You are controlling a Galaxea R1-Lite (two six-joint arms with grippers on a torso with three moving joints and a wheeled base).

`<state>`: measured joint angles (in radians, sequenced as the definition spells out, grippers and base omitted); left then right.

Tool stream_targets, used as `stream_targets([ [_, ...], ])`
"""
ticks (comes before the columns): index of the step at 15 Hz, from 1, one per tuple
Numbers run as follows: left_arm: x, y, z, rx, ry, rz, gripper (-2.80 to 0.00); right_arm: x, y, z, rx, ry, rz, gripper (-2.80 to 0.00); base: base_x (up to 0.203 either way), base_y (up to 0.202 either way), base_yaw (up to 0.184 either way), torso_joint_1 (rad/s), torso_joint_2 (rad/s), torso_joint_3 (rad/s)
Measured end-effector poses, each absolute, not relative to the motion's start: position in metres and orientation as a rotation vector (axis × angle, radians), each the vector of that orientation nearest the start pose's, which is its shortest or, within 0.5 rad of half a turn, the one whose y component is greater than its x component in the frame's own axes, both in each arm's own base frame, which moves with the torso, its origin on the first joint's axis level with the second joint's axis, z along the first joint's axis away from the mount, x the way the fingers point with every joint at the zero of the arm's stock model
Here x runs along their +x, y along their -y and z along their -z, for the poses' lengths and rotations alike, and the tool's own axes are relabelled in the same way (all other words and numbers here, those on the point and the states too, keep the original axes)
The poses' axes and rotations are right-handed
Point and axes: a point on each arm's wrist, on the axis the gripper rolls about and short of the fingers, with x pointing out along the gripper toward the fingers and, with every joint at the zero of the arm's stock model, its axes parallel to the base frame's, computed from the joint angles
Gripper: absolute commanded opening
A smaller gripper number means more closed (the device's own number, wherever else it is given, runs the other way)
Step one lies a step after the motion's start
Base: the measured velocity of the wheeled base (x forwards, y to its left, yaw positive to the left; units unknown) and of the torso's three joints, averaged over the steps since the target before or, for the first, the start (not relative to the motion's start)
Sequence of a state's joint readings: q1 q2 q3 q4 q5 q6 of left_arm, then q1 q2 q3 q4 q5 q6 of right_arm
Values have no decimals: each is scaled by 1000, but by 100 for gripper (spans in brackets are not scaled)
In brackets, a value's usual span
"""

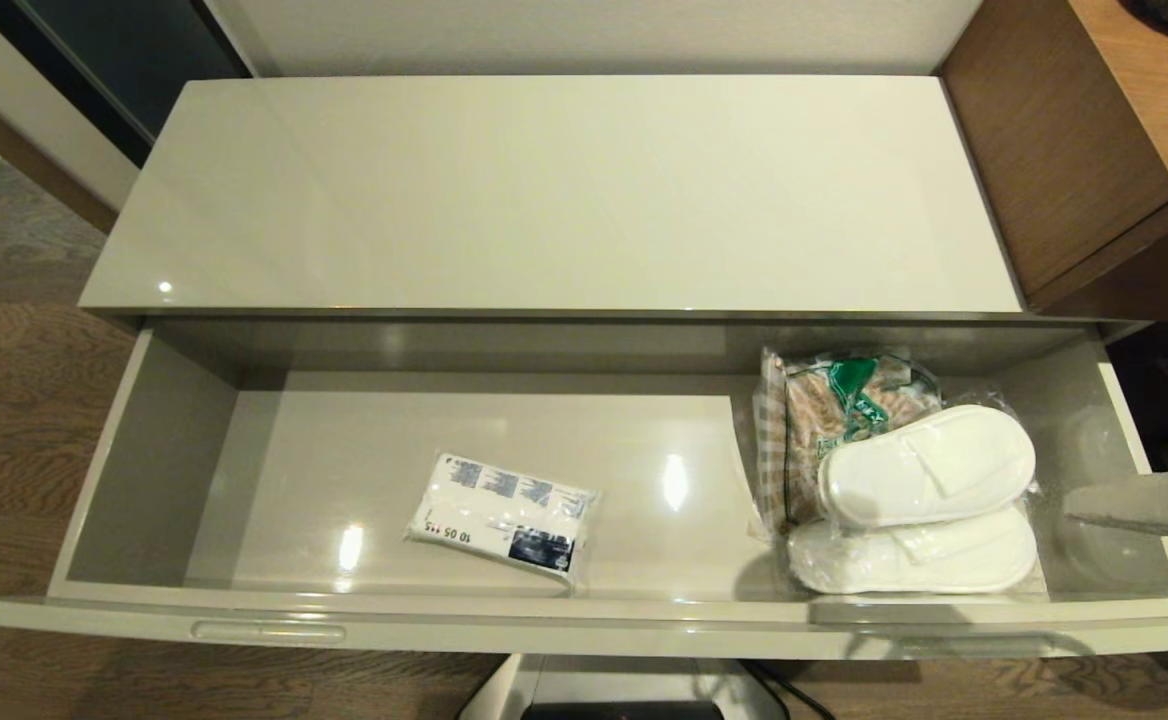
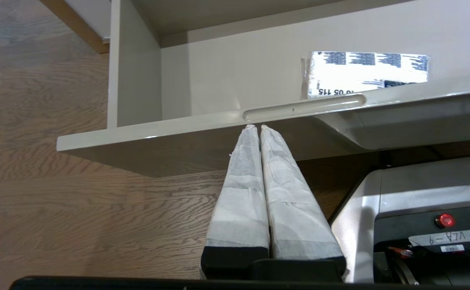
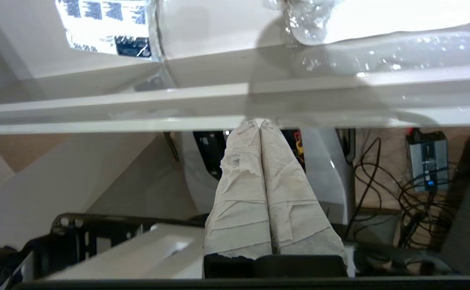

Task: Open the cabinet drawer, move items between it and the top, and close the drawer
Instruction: Take out the disposable slippers from the drawer

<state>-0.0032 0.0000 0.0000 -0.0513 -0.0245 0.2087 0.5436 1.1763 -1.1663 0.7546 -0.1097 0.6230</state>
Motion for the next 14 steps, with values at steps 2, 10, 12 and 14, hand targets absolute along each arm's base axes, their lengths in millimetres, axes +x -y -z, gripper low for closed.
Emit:
stream_targets([
  [2, -23, 0, -81, 210, 54, 22, -280, 106, -61, -287, 336, -824, -155, -280, 0, 0, 0, 0, 0, 0],
  [10, -23, 0, -81, 209, 54, 22, -280, 82, -42, -307, 369, -807, -42, -280, 0, 0, 0, 0, 0, 0],
  [12, -23, 0, -81, 209, 54, 22, -280, 75, -36, -310, 382, -806, -20, -280, 0, 0, 0, 0, 0, 0],
  [14, -23, 0, -81, 210, 54, 22, -280, 67, -30, -314, 420, -803, 9, -280, 0, 0, 0, 0, 0, 0],
])
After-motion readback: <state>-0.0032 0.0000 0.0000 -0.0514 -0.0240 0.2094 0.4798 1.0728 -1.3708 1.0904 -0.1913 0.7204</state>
